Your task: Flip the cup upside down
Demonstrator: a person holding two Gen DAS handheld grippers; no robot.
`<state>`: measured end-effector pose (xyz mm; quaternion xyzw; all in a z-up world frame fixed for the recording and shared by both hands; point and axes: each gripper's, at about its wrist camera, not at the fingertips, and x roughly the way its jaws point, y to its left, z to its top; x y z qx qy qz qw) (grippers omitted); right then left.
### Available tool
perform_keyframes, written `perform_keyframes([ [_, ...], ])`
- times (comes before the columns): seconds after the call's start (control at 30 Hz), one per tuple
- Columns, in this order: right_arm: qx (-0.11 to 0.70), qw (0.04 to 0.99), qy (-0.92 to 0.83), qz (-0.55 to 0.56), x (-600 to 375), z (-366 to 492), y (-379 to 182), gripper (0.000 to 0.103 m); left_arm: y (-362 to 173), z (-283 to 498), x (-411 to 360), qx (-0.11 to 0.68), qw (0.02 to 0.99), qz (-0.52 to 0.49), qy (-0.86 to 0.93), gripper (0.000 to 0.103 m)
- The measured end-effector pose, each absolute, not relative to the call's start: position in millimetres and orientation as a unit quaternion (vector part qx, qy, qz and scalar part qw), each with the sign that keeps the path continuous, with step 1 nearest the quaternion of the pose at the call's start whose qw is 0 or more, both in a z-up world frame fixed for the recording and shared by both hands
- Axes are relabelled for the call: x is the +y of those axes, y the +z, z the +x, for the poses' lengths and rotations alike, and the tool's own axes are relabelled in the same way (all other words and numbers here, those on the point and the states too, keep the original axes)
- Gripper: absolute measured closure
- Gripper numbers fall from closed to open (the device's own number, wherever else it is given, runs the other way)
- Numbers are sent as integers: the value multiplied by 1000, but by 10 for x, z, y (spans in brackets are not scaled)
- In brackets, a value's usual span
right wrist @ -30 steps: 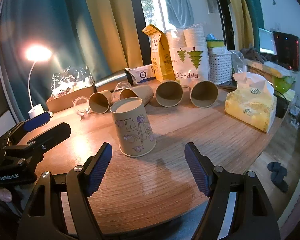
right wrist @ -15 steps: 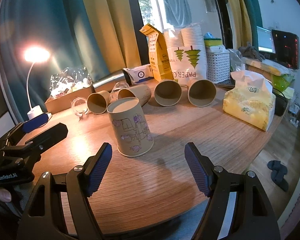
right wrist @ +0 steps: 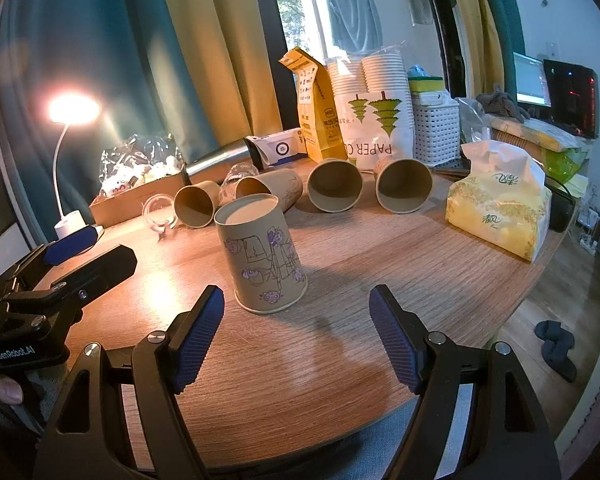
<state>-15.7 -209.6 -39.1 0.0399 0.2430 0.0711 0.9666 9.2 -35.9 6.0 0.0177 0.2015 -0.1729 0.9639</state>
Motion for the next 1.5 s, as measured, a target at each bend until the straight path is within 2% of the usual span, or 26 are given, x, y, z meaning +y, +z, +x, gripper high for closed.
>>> perform_keyframes([
  [1.5, 247, 966, 71, 41, -2065, -143, -367, 25, 43, 84, -391, 201, 964, 19, -173, 0],
])
